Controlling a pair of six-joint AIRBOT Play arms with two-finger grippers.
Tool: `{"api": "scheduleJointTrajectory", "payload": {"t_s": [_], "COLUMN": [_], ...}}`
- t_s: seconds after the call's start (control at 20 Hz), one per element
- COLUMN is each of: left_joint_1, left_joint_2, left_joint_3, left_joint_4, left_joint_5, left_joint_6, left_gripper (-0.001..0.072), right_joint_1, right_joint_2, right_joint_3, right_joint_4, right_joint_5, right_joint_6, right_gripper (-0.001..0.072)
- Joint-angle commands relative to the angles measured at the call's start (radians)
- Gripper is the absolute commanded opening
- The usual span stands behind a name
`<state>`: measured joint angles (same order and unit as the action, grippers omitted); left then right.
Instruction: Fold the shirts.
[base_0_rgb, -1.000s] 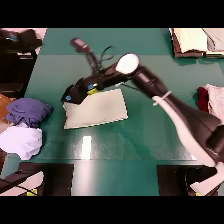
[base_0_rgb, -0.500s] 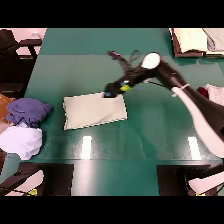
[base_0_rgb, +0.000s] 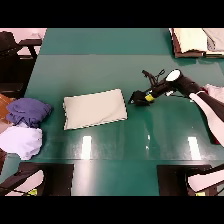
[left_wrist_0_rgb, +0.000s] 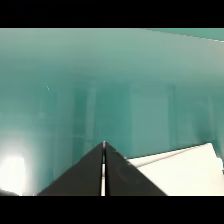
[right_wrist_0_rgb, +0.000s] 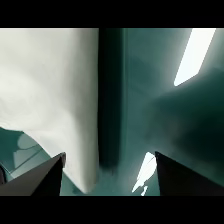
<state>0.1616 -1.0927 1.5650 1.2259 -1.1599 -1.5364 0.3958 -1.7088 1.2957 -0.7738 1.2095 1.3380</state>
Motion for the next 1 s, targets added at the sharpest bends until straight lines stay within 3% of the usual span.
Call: {"api": "scheduleJointTrajectory", "payload": {"t_s": [0.0,0.15,0.4,0.5,0.65,0.95], "left_joint_1": [0.000,0.000,-0.085,-0.137,-0.209,-0.307], "left_joint_2": [-0.006,-0.006,-0.006,-0.006,-0.006,-0.006], "left_joint_3": [-0.001,-0.001,-0.001,-0.001,-0.001,-0.001], "left_joint_4": [-0.014,-0.040,-0.040,-0.036,-0.036,-0.037], "left_joint_5": [-0.001,-0.001,0.010,0.023,0.027,0.045], "left_joint_6": [0.000,0.000,0.001,0.000,0.000,-0.001], "left_gripper": [0.0024,0.0024,0.0023,0.0023,0.0023,0.0023], "right_joint_1": [0.054,0.133,0.222,0.208,0.121,-0.191], "right_joint_2": [-0.095,-0.190,-0.276,-0.275,-0.253,-0.004], "right_joint_3": [0.058,0.179,0.341,0.393,0.467,0.418], "right_joint_4": [0.077,0.143,0.144,0.141,0.123,-0.243], "right_joint_5": [-0.037,-0.045,-0.066,-0.046,0.016,0.024], "right_joint_6": [0.003,0.003,0.003,0.003,0.010,0.107], "right_gripper": [0.0624,0.0604,0.0054,0.0016,0.0017,0.0017]}}
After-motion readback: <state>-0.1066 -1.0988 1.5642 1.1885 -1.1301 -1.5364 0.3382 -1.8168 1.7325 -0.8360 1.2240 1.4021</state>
